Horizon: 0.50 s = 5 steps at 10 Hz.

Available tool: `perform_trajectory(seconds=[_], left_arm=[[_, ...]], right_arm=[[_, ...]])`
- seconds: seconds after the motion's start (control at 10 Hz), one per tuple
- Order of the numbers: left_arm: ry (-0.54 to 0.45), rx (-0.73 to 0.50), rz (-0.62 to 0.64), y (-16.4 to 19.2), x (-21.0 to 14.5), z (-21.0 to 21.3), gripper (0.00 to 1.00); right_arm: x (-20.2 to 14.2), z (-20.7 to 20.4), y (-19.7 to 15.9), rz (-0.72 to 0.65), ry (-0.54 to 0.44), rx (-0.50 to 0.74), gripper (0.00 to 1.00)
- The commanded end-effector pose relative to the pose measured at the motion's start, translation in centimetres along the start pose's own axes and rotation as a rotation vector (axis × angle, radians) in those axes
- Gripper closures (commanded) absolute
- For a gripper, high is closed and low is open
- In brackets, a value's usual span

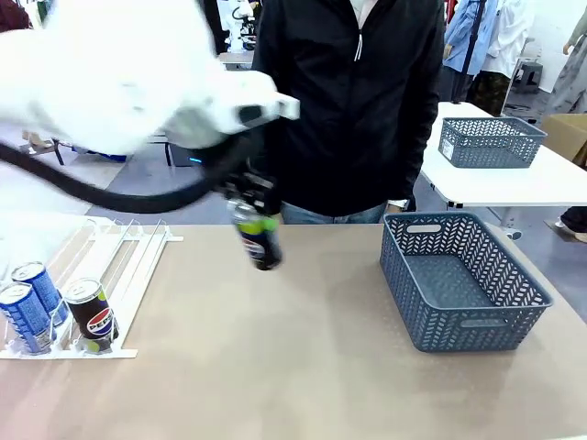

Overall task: Retrieve and store the cans from the dispenser.
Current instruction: Pick up one can from the Automatic Can Dispenser and place it in the middle of the table.

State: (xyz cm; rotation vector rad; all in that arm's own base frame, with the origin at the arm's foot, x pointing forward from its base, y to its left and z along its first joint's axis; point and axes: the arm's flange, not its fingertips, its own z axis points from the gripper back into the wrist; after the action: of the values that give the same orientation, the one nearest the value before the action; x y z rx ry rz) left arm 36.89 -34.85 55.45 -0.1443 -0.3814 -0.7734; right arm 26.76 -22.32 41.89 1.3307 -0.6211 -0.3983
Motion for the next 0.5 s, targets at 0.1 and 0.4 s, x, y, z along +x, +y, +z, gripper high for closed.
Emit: perform_trajectory(seconds=[0.1,0.4], left_arm=[[0.111,-0.002,-0.108,0.0,6.3,-6.6,1.00],[0.230,-0.049,-0.113,1.0,6.8,-12.0,1.00]], right_arm=[[0.1,0.2,0.2,0.009,0.006,0.007,0.00],[0.1,0.2,0.2,0.009,0.006,0.007,0.00]])
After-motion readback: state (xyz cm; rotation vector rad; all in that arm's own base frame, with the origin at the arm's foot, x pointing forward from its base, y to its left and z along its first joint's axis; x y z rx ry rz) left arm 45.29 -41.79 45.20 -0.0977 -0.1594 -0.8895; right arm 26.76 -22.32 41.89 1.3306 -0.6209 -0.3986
